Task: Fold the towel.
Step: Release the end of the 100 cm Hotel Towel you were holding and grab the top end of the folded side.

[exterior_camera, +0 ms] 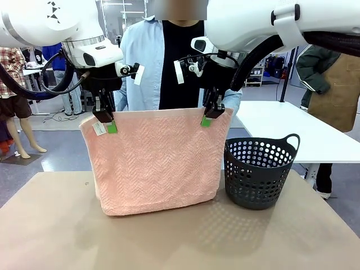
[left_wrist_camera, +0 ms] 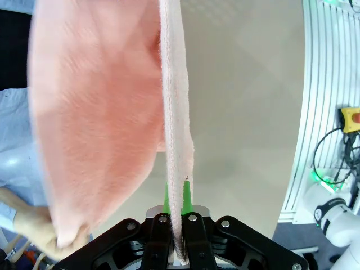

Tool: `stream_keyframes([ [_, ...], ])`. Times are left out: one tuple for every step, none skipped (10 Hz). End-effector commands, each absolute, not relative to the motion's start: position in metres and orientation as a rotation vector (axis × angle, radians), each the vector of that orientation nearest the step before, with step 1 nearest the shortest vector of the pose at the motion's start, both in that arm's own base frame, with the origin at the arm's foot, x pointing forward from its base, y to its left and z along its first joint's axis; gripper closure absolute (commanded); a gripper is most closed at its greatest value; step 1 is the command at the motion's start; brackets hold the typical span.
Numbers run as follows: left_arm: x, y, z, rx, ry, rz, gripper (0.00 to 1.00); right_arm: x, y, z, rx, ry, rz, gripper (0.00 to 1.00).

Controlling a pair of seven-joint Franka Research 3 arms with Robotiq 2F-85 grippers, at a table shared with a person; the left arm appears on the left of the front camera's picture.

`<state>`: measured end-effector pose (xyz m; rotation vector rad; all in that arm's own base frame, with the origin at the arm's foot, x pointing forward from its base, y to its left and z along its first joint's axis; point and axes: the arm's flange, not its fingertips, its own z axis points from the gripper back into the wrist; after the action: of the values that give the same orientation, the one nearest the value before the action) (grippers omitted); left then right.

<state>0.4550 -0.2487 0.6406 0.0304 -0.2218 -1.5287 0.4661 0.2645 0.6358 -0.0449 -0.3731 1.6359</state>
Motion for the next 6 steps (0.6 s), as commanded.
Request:
stream_keyframes([
  [0.4552,-0.2478,0.6411,0.027,-0.224,-1.527,1.0,0.4666,0.2641,0.6355,-0.05,-0.38,1.645,1.0],
  [0.4552,-0.2478,0.6411,0.027,-0.224,-1.527,1.0,0.4666,0.2641,0.6355,-0.05,-0.38,1.645,1.0],
  [0.4552,-0.2478,0.6411,0.027,-0.224,-1.527,1.0,0.4666,0.2641,0.6355,-0.05,-0.38,1.645,1.0],
  [0.4552,-0.2478,0.6411,0.027,-0.224,-1.527,1.0,0.4666,0.2641,0.6355,-0.05,-0.38,1.645,1.0],
  [0.4552,-0.2478,0.6411,0.027,-0.224,-1.527,1.0,0.4666,0.2641,0.6355,-0.05,-0.38,1.645,1.0],
  [0.4552,-0.2478,0.6411,0.027,-0.224,-1.527,1.0,0.4666,0.2641,0.6355,-0.05,-0.38,1.645,1.0],
])
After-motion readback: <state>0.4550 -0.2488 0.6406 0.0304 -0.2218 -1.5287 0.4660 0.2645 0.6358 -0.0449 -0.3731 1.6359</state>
